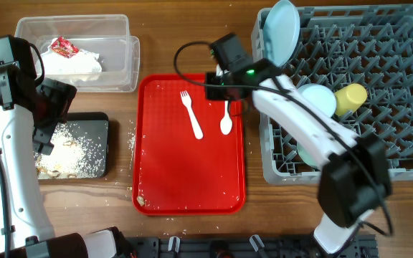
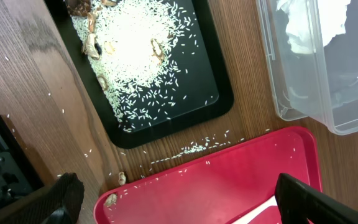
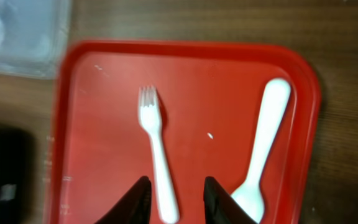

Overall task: Sort waste into correct bins and load items into the dishwasher rack
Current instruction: 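Reach the right gripper to the white fork and grasp it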

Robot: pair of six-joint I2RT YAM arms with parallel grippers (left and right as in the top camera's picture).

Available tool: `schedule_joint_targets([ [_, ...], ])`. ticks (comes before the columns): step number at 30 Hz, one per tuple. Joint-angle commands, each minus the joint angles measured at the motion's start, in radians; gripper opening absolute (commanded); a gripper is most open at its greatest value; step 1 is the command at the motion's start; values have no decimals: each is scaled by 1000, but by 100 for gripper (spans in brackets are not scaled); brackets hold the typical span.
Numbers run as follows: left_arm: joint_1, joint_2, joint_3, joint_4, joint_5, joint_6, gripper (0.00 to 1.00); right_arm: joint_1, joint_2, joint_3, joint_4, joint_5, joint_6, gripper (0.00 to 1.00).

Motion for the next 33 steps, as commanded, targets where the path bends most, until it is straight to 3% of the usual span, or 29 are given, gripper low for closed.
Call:
schedule_joint_targets([
  [1,6,-8,10,0,-2,-2,100,24,-20,2,6,-72,-48,41],
  [5,6,-8,10,0,-2,-2,100,81,52,1,55,-26,-48,42],
  [10,6,-8,10,0,-2,-2,100,171,184,1,146,209,-45,46],
  [15,6,-8,10,0,-2,-2,100,213,256,1,191,316,-40,45],
  [33,6,-8,10,0,-2,-2,100,282,341,0,166,337,-16,38],
])
